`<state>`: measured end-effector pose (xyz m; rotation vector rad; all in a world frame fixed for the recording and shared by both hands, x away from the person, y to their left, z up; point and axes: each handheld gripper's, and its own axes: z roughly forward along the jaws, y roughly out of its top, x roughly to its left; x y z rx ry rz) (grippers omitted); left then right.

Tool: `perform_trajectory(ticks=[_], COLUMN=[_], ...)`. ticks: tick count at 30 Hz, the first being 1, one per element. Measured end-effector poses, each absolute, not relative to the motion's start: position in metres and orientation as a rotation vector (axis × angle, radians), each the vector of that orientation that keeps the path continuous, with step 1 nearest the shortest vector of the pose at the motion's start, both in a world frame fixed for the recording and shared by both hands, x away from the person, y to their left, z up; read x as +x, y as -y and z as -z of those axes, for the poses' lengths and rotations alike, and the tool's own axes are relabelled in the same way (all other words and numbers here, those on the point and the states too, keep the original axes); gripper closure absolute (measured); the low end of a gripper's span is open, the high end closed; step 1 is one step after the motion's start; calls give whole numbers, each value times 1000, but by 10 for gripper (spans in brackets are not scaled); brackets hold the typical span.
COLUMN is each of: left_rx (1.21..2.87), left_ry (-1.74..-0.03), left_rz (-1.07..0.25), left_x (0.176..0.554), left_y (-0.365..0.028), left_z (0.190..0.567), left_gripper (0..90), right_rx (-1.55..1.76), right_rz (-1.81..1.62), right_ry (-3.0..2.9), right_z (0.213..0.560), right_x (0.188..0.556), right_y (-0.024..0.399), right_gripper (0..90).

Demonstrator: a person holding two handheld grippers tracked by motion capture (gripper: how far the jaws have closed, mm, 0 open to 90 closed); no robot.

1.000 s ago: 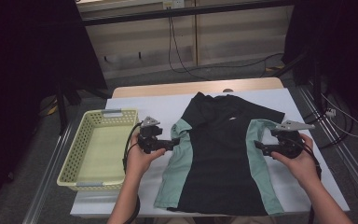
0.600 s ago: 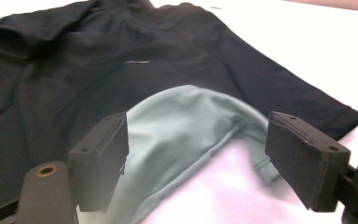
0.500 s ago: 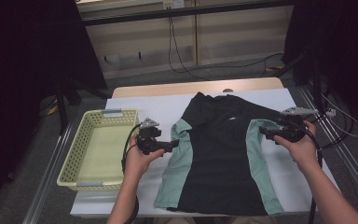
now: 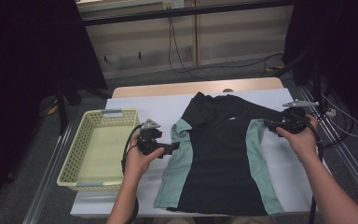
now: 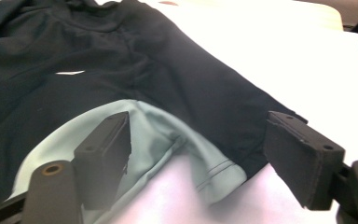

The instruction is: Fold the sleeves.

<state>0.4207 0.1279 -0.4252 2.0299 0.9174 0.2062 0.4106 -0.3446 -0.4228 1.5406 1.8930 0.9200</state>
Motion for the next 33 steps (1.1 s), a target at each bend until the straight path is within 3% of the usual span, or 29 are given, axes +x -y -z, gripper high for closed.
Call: perform_trajectory(ticks=[12, 16, 19, 25, 31, 33], left_rx=[2011, 2004, 1983, 1974, 1976, 1969], left_ry=[-900, -890, -891, -890, -888, -895], left_rz=[-186, -177, -156, -157, -162, -170], left_x=[420, 420, 419, 419, 419, 419], left_y=[-130, -129, -129, -130, -132, -133], left_z=[421, 419, 418, 418, 416, 416], left_gripper=[86, 86, 89, 89, 89, 90], right_rx=[1604, 1638, 1673, 1729, 1719, 1728], right_rz=[-892, -838, -777, -817, -805, -805], right_ry=[-1803, -1789, -1828, -1761, -1752, -1758], right_z=[424, 435, 447, 465, 465, 464], right_x=[431, 436, 439, 434, 432, 432], right_y=[356, 362, 362, 364, 365, 365], right_gripper=[431, 434, 354, 380, 621, 651])
